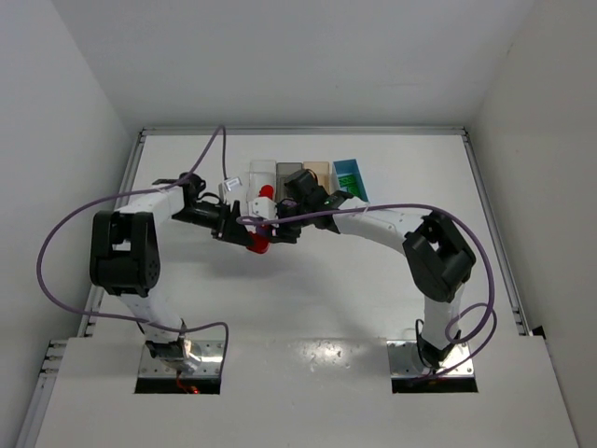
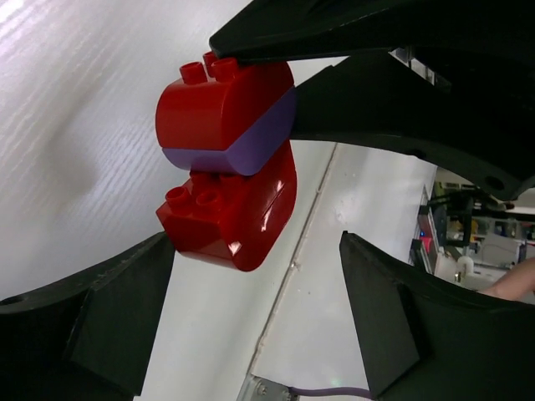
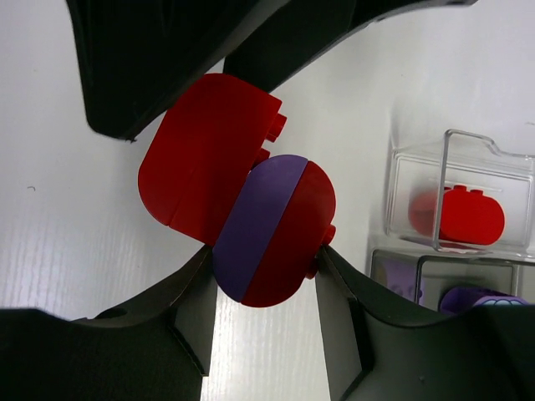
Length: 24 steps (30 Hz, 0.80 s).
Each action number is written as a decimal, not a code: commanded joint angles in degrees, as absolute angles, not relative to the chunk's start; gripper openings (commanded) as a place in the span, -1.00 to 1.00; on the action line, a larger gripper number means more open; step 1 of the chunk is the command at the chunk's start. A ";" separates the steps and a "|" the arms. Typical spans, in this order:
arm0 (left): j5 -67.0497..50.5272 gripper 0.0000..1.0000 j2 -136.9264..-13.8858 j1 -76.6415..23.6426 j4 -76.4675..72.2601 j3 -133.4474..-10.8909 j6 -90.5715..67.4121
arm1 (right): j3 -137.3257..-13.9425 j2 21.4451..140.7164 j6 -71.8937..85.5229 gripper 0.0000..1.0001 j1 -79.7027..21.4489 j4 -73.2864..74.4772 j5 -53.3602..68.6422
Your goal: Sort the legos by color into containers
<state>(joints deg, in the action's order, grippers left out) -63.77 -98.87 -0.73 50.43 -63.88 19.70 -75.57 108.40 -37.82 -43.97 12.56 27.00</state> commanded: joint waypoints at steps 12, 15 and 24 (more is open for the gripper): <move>-71.10 -0.36 -106.08 -1.85 64.33 -69.70 37.08 | -75.77 106.08 -33.49 -0.94 -44.12 4.92 25.84; -71.10 -0.48 -105.47 -2.37 64.34 -68.39 37.62 | -75.15 106.08 -32.78 -0.94 -43.60 3.61 23.82; -68.21 -0.53 -100.03 -2.90 60.21 -63.73 35.34 | -74.53 106.08 -31.20 -0.94 -41.13 6.05 22.84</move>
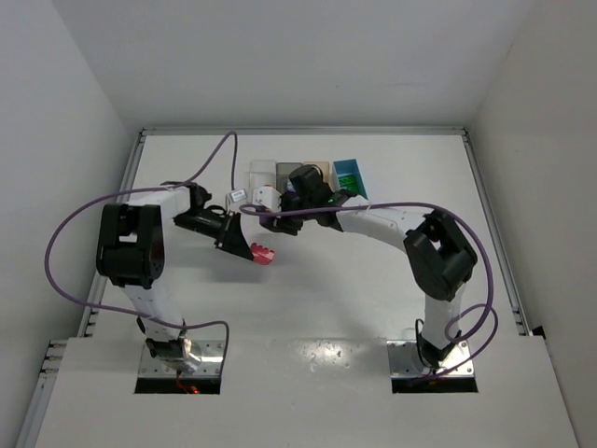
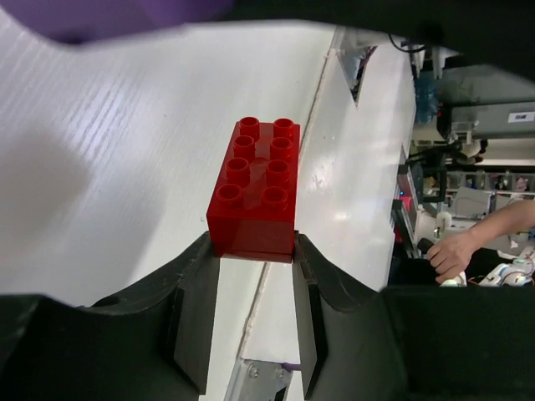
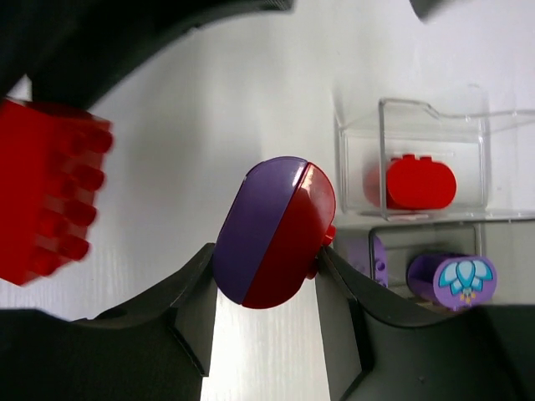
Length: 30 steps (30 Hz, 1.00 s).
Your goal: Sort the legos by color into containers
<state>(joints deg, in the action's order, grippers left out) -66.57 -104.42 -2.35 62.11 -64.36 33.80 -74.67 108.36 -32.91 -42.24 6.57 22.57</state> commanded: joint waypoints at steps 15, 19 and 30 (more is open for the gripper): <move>-60.03 -0.56 -86.22 -2.29 41.04 -55.90 17.67 | -69.87 107.48 -38.06 -0.53 -39.38 33.39 34.89; -61.17 -0.56 -86.22 -2.89 41.04 -55.90 17.67 | -72.68 109.33 -38.06 0.08 -37.62 36.12 38.83; -61.70 -0.58 -90.96 -8.87 52.37 -59.94 31.19 | -90.84 114.16 -41.04 0.58 -32.62 55.16 51.39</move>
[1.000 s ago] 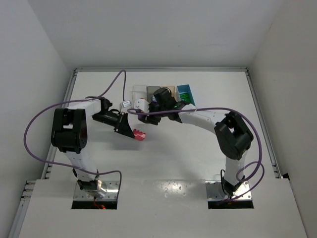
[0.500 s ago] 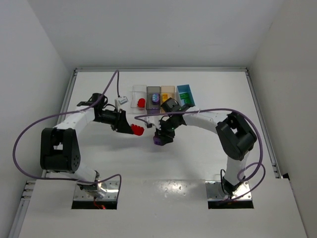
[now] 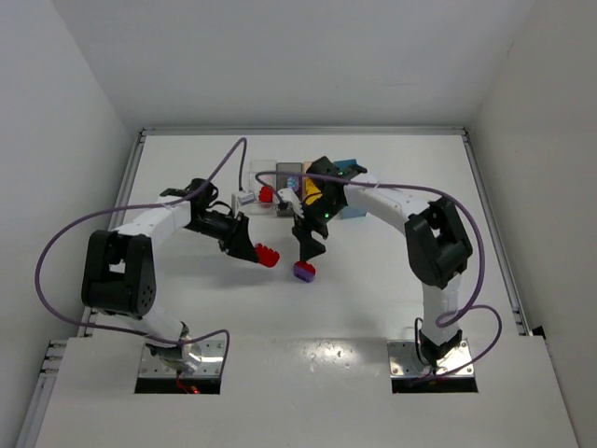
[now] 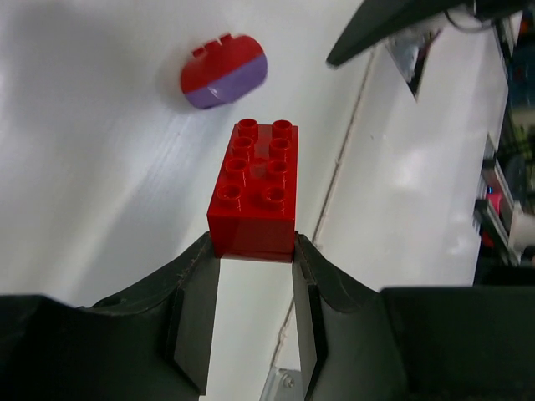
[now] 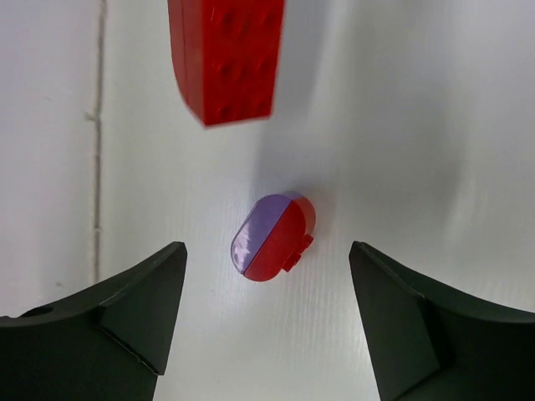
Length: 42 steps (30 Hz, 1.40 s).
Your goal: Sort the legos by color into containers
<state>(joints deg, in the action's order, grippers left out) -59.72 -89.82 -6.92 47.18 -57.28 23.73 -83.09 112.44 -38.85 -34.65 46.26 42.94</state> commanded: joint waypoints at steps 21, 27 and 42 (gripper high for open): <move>-63.72 -0.63 -86.40 -11.60 44.65 -62.05 26.29 | -101.16 119.44 -33.69 0.58 -31.38 60.92 70.58; -64.25 -0.63 -86.40 -11.60 44.12 -63.19 25.75 | -100.63 120.59 -24.18 0.58 -31.38 52.48 72.60; -64.78 -0.63 -85.34 -12.13 42.36 -64.78 22.15 | -102.91 123.75 -21.09 0.61 -33.05 49.92 73.21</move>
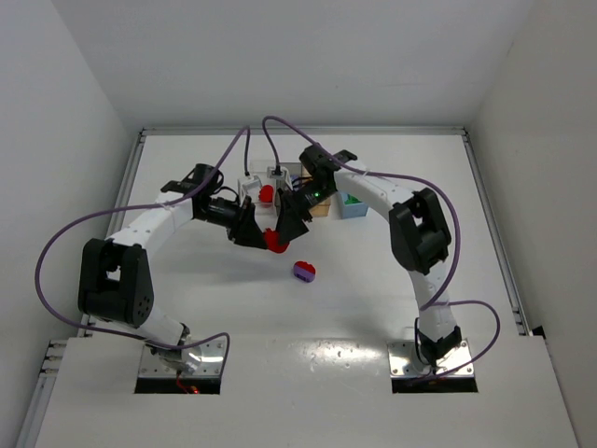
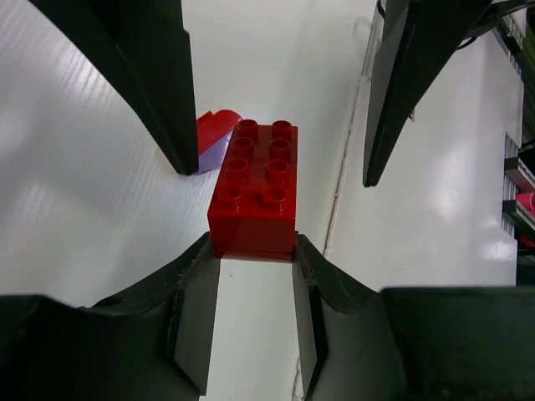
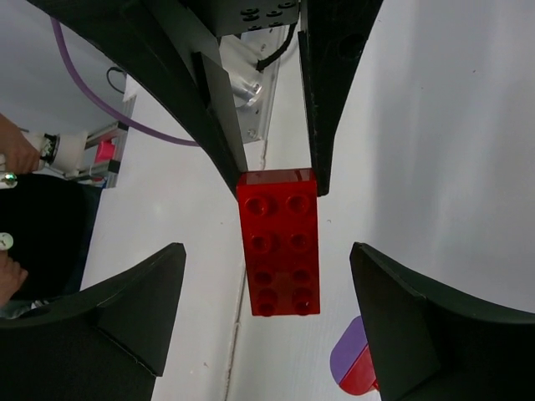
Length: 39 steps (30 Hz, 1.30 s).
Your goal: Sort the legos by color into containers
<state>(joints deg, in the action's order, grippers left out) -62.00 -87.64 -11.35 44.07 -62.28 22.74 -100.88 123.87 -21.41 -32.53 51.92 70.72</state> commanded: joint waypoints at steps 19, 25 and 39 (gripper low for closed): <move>-64.25 -0.63 -86.40 -12.66 41.84 -62.94 21.62 | -101.34 123.13 -18.38 -1.00 -29.63 46.32 75.40; -63.72 -0.63 -85.87 -13.18 41.31 -61.88 21.62 | -100.11 121.38 -13.10 -1.00 -24.45 41.14 75.41; -32.81 -0.63 -83.49 -13.71 19.27 -64.85 1.33 | -99.58 118.21 -6.68 -1.00 -18.02 34.28 66.89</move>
